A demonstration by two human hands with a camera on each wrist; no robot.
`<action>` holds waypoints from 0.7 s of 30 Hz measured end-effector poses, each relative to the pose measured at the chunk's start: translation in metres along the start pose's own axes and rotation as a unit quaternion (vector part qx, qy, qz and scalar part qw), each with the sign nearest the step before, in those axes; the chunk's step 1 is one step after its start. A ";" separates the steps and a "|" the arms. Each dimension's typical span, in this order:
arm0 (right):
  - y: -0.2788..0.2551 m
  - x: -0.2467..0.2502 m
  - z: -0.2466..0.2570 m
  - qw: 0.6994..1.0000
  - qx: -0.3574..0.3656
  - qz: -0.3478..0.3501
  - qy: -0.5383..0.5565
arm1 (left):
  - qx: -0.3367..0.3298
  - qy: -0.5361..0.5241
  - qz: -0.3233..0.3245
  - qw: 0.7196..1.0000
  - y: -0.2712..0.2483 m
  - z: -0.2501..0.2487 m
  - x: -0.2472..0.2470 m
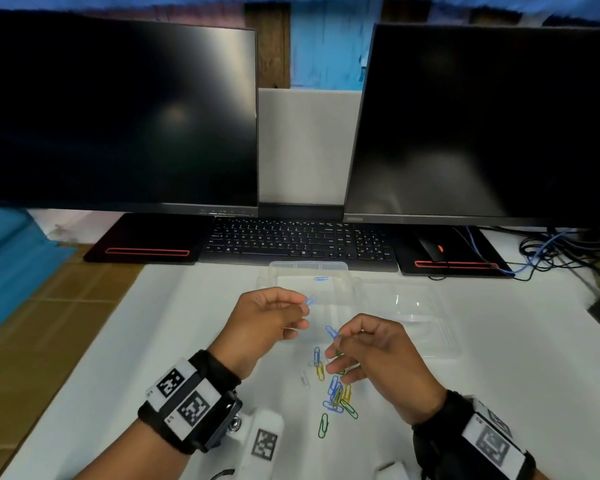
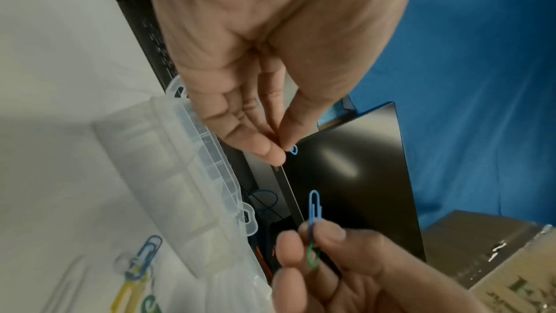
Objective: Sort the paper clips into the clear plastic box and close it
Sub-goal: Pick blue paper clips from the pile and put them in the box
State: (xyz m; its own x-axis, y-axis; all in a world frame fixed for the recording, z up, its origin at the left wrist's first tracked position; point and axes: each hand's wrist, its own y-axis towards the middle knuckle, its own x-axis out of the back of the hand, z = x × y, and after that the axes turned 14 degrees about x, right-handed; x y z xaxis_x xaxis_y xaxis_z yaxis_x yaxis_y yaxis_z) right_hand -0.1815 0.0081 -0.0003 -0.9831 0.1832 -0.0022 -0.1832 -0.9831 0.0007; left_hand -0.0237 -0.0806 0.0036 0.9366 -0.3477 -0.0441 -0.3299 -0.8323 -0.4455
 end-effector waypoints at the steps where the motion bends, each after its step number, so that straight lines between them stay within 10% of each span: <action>1: 0.000 0.000 0.001 1.000 -0.001 -0.003 0.001 | -0.001 -0.002 -0.012 1.000 0.005 -0.002 -0.003; 12: 0.005 0.006 0.001 0.999 0.025 -0.022 -0.022 | -0.053 0.167 -0.112 0.978 0.063 -0.035 -0.005; 21: 0.010 0.017 0.003 0.998 0.044 -0.030 -0.023 | -0.089 0.239 0.076 0.964 0.014 -0.020 -0.018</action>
State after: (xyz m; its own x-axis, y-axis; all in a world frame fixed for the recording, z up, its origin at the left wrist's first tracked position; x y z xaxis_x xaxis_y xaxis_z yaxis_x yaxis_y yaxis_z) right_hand -0.1999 0.0014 0.0030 -0.9690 0.2436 0.0410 -0.2392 -0.9668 0.0902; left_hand -0.0474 -0.0948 0.0154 0.7283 -0.5952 0.3395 -0.5139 -0.8022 -0.3040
